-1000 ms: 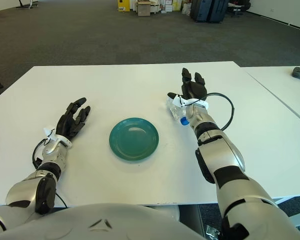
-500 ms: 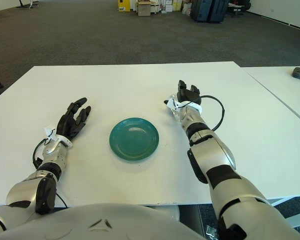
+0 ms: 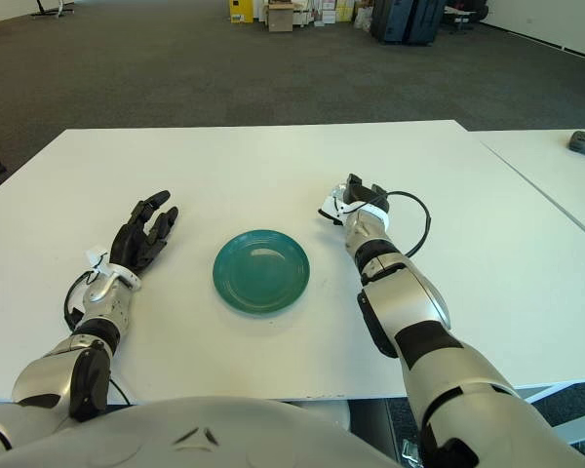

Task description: Put the bottle into the plate.

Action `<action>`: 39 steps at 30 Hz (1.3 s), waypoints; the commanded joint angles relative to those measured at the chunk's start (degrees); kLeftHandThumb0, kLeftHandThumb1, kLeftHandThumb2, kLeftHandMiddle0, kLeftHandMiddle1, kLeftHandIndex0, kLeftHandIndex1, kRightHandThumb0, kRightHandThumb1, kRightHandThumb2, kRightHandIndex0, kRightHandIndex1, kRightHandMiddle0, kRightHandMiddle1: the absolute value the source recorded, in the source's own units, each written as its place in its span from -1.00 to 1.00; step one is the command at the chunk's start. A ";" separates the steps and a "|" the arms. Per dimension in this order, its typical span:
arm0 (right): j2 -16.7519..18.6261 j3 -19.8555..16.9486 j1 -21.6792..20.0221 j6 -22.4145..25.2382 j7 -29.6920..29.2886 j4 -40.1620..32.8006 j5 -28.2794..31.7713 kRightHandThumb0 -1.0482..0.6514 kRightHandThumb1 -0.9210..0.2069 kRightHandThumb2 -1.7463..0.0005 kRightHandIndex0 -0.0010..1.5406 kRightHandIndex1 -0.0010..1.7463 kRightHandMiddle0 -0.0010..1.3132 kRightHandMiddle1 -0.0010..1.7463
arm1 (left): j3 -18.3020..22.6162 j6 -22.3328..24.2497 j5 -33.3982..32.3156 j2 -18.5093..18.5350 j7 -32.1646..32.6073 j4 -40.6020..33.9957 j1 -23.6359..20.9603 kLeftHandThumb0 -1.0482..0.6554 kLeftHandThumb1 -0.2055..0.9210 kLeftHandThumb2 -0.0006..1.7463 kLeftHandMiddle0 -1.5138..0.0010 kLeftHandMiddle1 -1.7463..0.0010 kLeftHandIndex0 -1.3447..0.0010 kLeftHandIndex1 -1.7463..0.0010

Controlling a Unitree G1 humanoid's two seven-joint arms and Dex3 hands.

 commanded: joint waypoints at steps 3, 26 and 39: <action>2.18 0.41 1.21 2.00 3.11 1.42 0.91 -1.00 -1.00 0.44 -0.77 -0.90 -1.00 -1.00 | 0.10 1.95 -0.58 -1.21 -0.36 1.19 1.93 -0.40 1.00 -0.35 0.31 0.98 0.93 -0.01; 1.98 2.98 3.86 1.77 2.51 2.45 -0.27 -0.68 -0.78 0.97 -0.68 0.12 -1.00 -0.21 | 2.94 2.11 -5.15 -1.53 -6.81 0.73 2.22 -0.39 1.00 -0.32 0.30 0.98 0.94 0.00; 2.21 5.24 4.16 1.54 -1.92 2.69 -2.20 0.24 0.21 -0.42 0.05 0.55 -0.27 0.96 | 3.77 2.35 -5.98 -1.02 -8.74 0.92 2.00 -0.41 1.00 -0.31 0.32 0.99 0.96 0.01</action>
